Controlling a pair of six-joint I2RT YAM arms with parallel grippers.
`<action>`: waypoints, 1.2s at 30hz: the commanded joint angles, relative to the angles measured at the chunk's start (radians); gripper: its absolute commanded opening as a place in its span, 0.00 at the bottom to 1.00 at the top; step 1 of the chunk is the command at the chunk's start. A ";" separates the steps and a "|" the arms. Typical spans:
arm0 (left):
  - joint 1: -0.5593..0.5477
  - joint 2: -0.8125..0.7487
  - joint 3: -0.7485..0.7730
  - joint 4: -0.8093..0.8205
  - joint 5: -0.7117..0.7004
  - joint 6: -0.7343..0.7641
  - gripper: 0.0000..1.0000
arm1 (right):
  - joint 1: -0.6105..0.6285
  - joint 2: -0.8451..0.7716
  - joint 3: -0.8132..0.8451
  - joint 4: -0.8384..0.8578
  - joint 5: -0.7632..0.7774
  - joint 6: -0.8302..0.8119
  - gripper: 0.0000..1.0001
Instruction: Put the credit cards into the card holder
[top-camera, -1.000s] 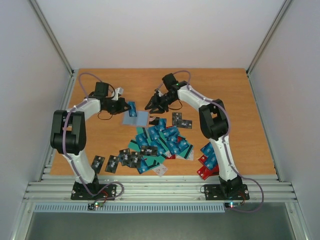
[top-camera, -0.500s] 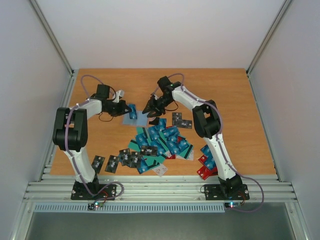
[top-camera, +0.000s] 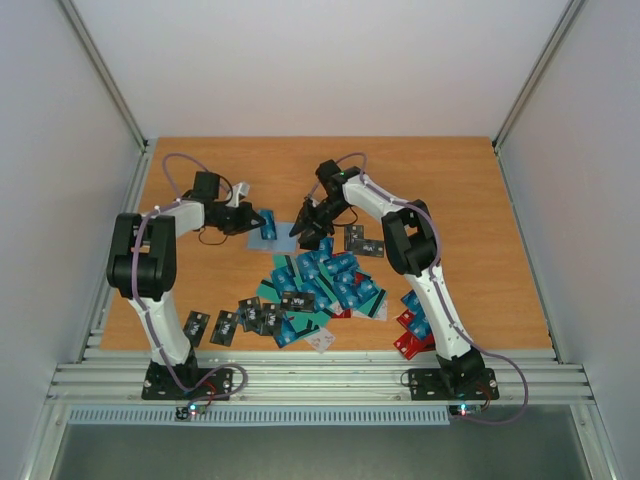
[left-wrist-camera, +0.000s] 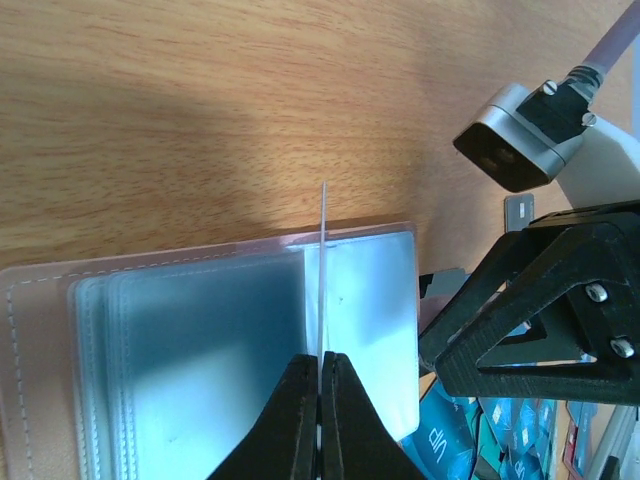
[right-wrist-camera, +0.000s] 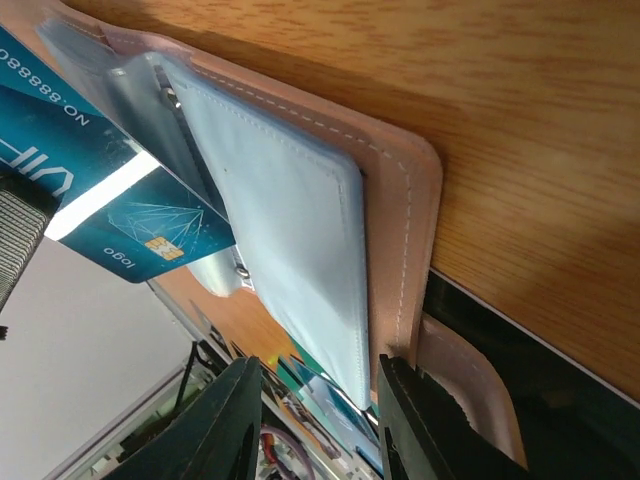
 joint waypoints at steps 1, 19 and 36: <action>0.004 0.021 -0.018 0.058 0.044 -0.011 0.00 | -0.001 0.030 0.030 -0.042 0.031 -0.033 0.33; 0.002 0.018 -0.041 0.040 0.065 -0.001 0.00 | -0.004 0.041 0.030 -0.053 0.038 -0.048 0.33; 0.002 0.062 -0.004 -0.128 0.089 0.023 0.00 | -0.004 0.041 0.024 -0.036 0.034 -0.036 0.32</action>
